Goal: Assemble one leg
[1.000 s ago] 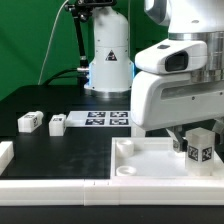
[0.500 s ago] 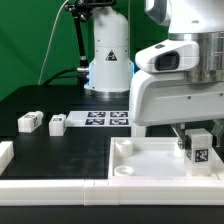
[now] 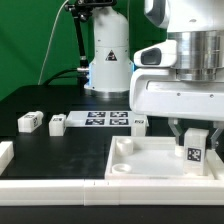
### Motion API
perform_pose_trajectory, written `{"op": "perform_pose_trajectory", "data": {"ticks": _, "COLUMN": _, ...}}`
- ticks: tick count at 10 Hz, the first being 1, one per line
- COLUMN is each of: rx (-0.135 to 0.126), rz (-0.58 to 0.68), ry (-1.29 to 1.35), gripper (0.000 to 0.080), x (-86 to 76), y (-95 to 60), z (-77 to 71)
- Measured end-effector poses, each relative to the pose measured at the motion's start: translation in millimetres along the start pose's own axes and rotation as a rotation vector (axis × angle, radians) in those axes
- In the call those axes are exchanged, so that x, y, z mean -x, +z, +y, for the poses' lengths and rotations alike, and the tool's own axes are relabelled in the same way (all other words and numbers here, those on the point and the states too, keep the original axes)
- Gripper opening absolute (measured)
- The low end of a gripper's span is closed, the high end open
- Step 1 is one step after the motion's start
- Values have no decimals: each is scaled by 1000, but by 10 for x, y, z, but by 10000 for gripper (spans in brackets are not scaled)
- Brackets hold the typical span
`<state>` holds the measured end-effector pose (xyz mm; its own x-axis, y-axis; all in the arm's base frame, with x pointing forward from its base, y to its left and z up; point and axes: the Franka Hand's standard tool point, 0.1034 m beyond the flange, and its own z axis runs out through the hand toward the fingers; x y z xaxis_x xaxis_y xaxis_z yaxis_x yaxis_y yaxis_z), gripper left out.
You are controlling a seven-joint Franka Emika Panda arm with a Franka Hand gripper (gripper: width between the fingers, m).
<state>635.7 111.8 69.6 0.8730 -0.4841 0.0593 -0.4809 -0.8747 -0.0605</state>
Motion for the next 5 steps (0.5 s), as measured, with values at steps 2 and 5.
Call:
{"op": "perform_pose_trajectory", "data": {"ticks": 2, "rx": 19, "rz": 14, "ry": 129, "gripper": 298, "x": -38, "y": -1, "z": 72}}
{"op": "perform_pose_trajectory", "data": {"ticks": 5, "rx": 30, "rz": 18, "ry": 253, "gripper": 336, "x": -50, "y": 3, "z": 118}}
